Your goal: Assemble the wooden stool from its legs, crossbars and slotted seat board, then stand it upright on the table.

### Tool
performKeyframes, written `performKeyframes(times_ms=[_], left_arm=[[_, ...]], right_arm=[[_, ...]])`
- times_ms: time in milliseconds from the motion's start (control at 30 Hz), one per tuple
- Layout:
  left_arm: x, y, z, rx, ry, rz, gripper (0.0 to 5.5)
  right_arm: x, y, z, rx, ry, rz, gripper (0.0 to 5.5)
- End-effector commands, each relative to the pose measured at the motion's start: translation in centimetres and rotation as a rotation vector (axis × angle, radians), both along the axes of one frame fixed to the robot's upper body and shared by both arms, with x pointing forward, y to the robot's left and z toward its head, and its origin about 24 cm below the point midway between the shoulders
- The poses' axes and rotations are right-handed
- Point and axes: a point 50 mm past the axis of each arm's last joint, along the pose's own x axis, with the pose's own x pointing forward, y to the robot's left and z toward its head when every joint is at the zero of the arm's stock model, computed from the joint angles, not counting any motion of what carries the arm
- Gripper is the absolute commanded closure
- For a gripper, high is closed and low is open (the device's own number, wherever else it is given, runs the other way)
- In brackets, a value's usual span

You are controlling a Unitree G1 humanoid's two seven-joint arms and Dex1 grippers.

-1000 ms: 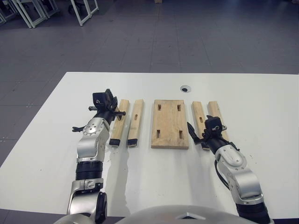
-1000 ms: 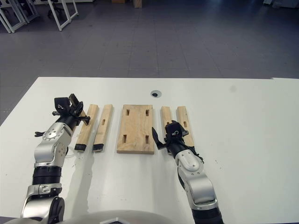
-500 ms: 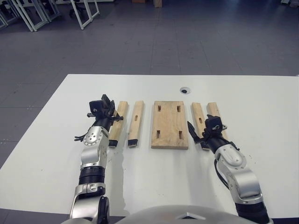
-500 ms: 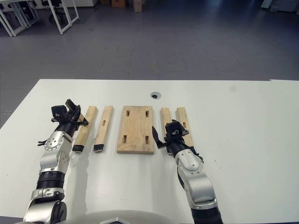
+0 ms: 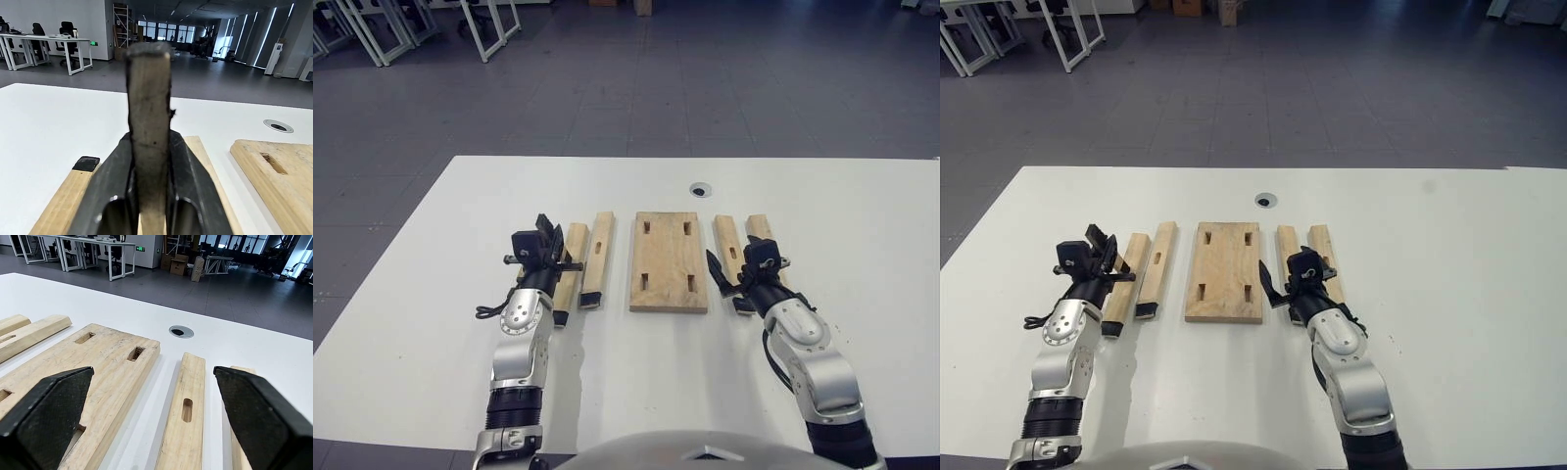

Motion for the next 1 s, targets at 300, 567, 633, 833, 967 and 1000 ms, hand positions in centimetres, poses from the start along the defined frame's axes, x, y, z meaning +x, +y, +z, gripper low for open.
performKeyframes(times_ms=[300, 567, 633, 833, 967, 1000], left_arm=[[-1.1, 0.5, -2.1, -0.076, 0.182, 0.098, 5.08], [-0.1, 0.7, -0.3, -0.095, 0.129, 0.078, 3.55], [-0.1, 0.9, -0.2, -0.086, 0.127, 0.084, 3.30], [0.7, 1.4, 1.8, -0.053, 0.086, 0.097, 2.75], [1.4, 1.6, 4.1, -0.027, 0.050, 0.100, 2.75], [1.5, 1.7, 4.7, -0.020, 0.042, 0.102, 2.75]], right_arm=[[0.3, -0.3, 0.3, -0.001, -0.006, -0.006, 0.98], [0.2, 0.0, 0.1, 0.006, 0.000, -0.007, 0.98], [0.2, 0.0, 0.1, 0.006, 0.000, -0.009, 0.98], [0.1, 0.0, 0.1, 0.008, 0.003, -0.018, 0.98], [0.1, 0.0, 0.0, 0.011, 0.004, -0.021, 0.98], [0.0, 0.1, 0.0, 0.012, 0.004, -0.022, 0.98]])
